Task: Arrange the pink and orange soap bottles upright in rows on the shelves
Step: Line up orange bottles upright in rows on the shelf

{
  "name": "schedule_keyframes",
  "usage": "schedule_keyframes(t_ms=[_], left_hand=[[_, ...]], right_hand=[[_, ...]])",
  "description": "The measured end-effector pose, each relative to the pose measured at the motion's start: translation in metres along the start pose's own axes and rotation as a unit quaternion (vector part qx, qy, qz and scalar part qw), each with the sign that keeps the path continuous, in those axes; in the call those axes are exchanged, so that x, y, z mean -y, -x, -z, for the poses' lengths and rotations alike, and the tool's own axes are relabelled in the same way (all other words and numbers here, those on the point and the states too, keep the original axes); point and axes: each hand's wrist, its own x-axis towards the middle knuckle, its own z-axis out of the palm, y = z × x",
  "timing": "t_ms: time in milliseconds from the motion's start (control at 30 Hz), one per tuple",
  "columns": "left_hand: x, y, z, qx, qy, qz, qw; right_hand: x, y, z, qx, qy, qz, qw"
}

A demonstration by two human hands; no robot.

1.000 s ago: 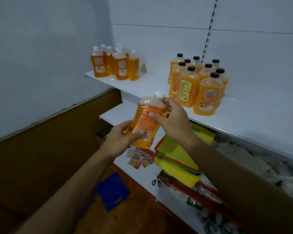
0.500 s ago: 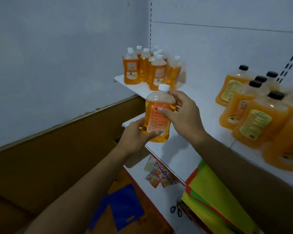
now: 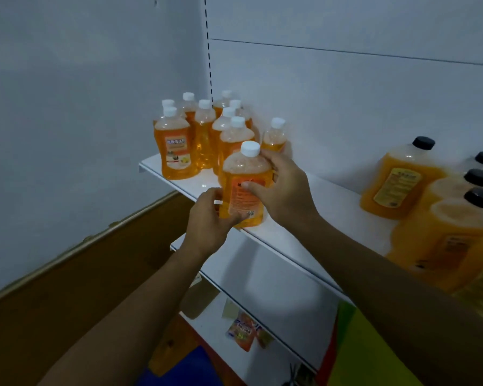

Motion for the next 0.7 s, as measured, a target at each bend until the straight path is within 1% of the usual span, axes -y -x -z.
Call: schedule_keyframes(t_ms=[267,567,700], left_hand=[[0.037,-0.067,0.005,0.006,-0.005,0.008,1.0],[0.056,-0.091,0.008,0.009,-0.013,-0.003,1.0],[0.059,-0.091,0.006,0.011,0.001,-0.006,1.0]], right_hand=[[-0.014,-0.054,-0.044,-0.012,0.085,-0.004,0.996],[-0.022,-0.069,-0.069,-0.047,0.097,0.004,0.994],[-0.023,-0.068,-0.071,-0.049,0.101,0.01,0.994]])
